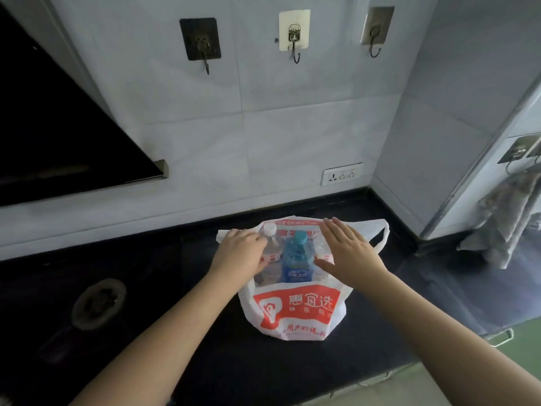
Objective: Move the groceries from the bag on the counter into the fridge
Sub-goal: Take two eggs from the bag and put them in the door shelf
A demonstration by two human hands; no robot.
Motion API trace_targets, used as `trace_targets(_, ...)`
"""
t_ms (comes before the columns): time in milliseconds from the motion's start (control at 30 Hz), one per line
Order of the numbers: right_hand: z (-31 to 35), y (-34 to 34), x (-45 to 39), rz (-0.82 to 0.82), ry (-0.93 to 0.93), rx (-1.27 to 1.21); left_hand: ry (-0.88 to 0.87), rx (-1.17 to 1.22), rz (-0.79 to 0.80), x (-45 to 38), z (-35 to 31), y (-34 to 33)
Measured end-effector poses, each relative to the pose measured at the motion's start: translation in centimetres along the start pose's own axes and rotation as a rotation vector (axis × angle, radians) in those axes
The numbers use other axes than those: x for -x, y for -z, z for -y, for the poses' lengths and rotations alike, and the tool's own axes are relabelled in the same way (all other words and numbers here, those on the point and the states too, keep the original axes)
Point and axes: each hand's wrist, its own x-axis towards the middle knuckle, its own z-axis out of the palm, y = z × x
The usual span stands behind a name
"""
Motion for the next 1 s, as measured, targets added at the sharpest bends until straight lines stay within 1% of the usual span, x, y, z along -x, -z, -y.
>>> trace_targets(133,-1.3,-0.6,-0.9,0.012,-0.018,-0.028,0.044,-0.065,0.064,-0.2,0.4,-1.3)
trace_targets(300,-2.9,-1.5,-1.8,0.035,-0.026,-0.035,0.167,-0.121,0.185,-1.2,0.8,-2.7)
trace_targets(433,-3.9,-1.7,-2.4,0.044,-0.027,-0.015,0.211,-0.120,0.230,-2.1,1.1,-3.4)
trace_targets(600,-5.4,-2.3,-2.6,0.077,-0.049,0.004,0.199,-0.087,0.216,-3.4,2.1,-4.2)
trace_targets(733,-6.2,-3.3,-2.5,0.119,-0.081,0.016,0.191,-0.048,0.242,-4.2,2.8,-5.3)
trace_targets(1000,-7.6,-5.9,-3.4,0.183,-0.208,-0.105,0.148,0.053,0.312,-5.9,4.2,-7.1)
